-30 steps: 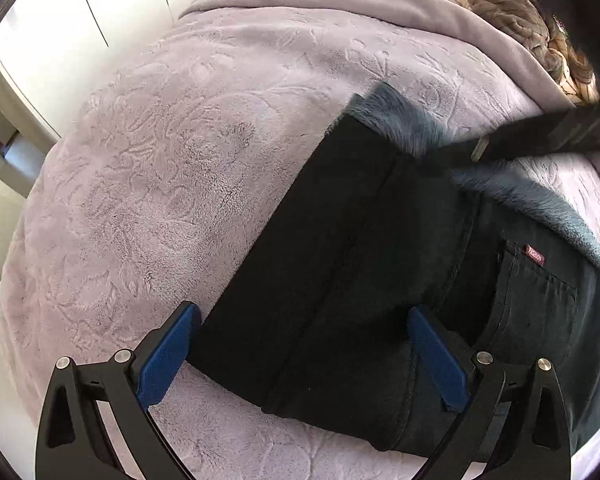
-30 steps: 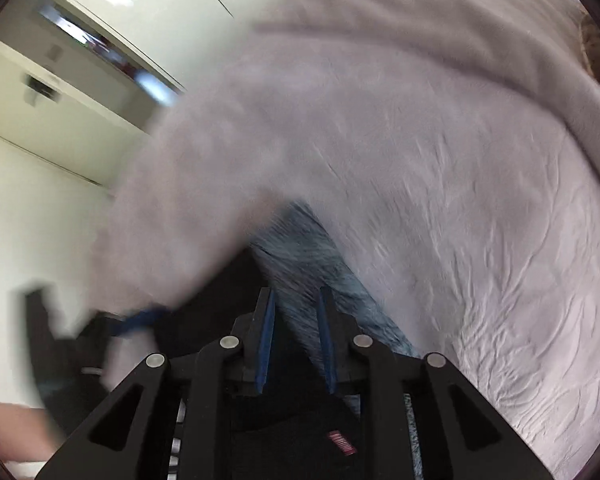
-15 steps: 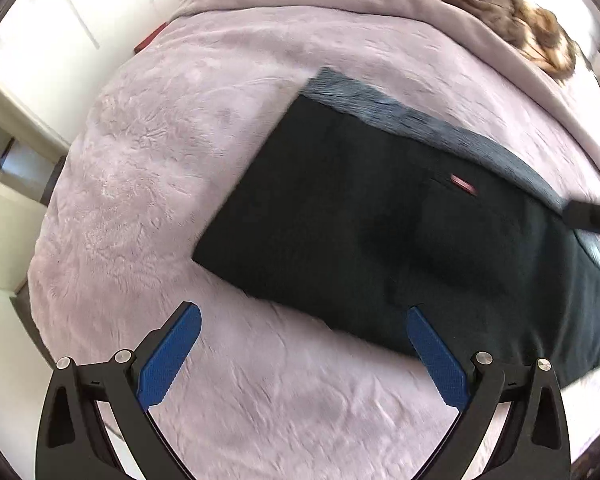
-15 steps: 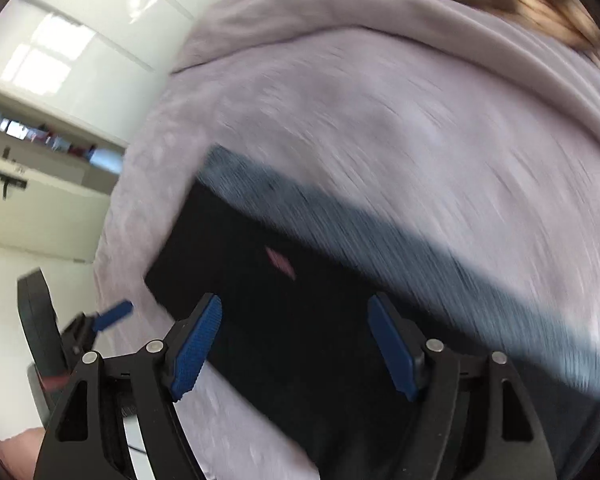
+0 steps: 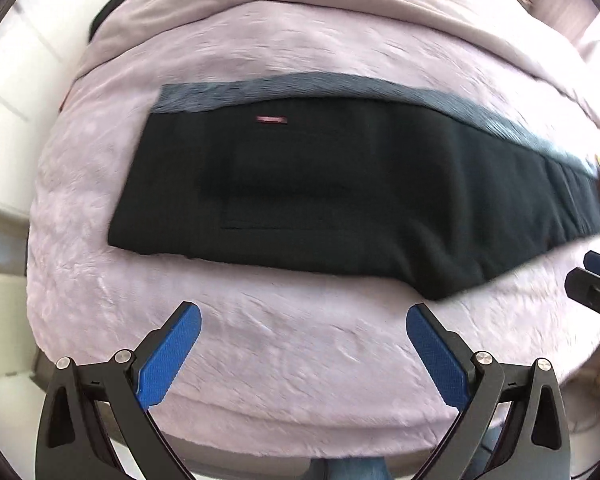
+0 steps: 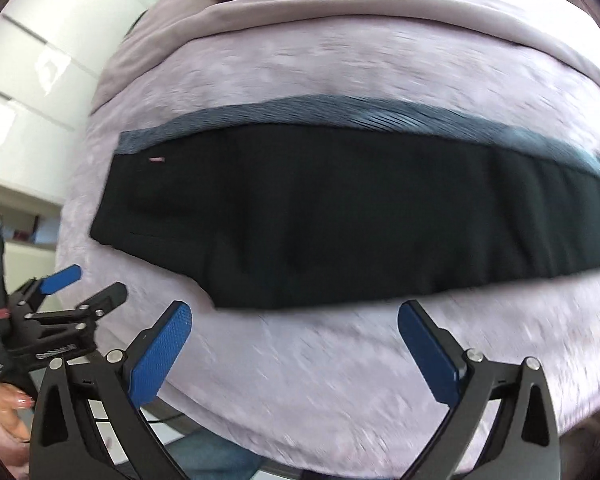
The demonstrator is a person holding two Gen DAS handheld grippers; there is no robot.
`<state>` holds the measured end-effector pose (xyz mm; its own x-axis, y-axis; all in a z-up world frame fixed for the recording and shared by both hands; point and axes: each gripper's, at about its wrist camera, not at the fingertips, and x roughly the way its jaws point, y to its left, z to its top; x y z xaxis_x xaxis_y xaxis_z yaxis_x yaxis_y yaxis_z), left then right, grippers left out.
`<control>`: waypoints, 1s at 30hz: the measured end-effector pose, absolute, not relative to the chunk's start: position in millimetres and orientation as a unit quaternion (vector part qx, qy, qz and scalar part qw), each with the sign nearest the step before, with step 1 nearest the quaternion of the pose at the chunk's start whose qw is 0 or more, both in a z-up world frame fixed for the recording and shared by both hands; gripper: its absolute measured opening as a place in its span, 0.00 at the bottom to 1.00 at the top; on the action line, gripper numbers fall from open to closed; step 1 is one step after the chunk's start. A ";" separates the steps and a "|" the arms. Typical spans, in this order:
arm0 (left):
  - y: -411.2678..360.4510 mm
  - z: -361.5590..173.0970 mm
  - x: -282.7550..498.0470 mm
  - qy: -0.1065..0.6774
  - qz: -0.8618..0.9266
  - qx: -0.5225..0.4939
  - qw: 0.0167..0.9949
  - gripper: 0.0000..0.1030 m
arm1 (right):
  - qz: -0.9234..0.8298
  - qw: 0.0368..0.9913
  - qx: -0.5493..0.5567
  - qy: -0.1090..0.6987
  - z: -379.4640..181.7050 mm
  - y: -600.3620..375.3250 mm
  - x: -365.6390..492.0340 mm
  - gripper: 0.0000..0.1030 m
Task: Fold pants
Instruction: 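Open the right tool and withdraw both tools from the trousers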
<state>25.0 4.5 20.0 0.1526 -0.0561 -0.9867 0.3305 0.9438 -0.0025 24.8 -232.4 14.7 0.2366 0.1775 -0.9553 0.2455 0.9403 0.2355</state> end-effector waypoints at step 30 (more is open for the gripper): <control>-175.6 21.9 -6.3 0.641 -0.197 0.240 0.702 1.00 | -0.153 0.723 0.335 0.584 19.1 -383.0 -101.9 1.00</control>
